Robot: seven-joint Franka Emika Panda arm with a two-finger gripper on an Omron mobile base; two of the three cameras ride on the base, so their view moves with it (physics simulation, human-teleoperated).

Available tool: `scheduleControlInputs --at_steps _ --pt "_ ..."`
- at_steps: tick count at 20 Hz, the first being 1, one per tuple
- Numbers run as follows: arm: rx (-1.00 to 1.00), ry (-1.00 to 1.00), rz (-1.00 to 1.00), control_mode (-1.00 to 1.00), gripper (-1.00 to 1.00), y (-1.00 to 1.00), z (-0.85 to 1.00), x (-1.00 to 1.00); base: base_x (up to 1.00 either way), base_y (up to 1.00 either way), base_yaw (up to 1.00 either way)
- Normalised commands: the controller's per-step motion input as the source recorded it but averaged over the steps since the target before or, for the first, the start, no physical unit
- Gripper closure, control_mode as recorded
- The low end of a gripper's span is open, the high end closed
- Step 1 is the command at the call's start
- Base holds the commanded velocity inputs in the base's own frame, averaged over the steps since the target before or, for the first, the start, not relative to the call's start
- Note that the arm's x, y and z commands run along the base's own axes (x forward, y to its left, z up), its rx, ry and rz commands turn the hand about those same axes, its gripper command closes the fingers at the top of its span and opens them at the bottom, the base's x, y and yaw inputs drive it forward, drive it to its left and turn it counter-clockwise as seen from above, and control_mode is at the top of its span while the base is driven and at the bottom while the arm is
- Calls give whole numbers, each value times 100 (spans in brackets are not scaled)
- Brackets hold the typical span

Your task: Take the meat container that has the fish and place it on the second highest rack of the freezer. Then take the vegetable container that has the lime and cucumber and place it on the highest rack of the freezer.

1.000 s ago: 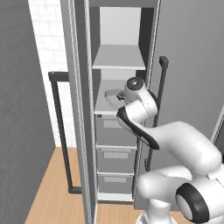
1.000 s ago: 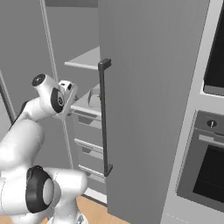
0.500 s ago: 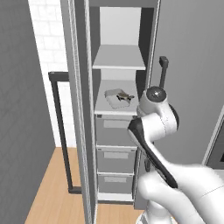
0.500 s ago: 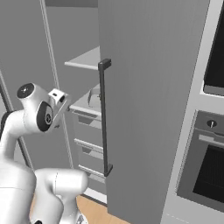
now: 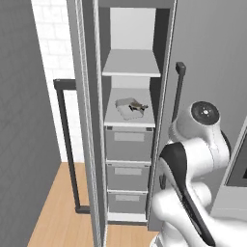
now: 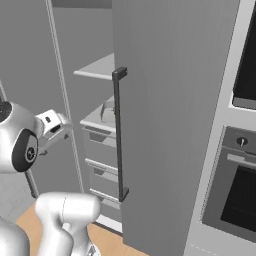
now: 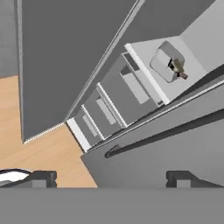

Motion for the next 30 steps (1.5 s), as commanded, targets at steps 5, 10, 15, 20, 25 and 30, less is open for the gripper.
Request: scheduleControlInputs --at_steps 5,10,15,20,25,30 --pt "23 0 -25 -100 -100 0 39 -100 0 0 0" --pt "13 -6 -19 -100 -100 -8 45 -77 0 0 0" --pt "8 -3 -9 -100 -100 -12 10 -32 0 0 0" --pt "0 1 0 -100 -100 0 0 0 0 0 0" --pt "0 1 0 -100 -100 0 0 0 0 0 0" --pt "0 0 0 100 -100 0 0 -4 -39 -17 -36"
